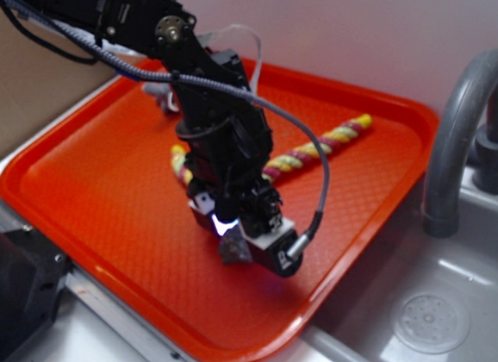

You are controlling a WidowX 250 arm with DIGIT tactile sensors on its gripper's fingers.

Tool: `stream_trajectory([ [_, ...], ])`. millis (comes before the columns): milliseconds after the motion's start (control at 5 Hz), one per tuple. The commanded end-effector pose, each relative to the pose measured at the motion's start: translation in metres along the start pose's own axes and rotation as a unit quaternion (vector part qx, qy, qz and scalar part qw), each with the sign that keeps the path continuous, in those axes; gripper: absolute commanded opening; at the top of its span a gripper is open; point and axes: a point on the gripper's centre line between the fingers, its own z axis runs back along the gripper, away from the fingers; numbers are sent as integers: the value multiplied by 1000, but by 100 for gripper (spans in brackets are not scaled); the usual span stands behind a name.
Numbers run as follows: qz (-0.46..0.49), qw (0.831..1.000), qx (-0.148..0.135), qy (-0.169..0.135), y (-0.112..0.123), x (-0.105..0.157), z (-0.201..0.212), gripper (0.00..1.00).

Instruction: Grab the rock.

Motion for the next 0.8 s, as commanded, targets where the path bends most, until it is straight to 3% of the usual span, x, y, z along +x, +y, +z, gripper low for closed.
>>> stream_trajectory([
  [0,-6,1000,19,-12,-4,-2,0,61],
  [400,22,997,73,-31,-2,-1,5,0],
  [600,49,994,93,-39,6,4,49,0],
])
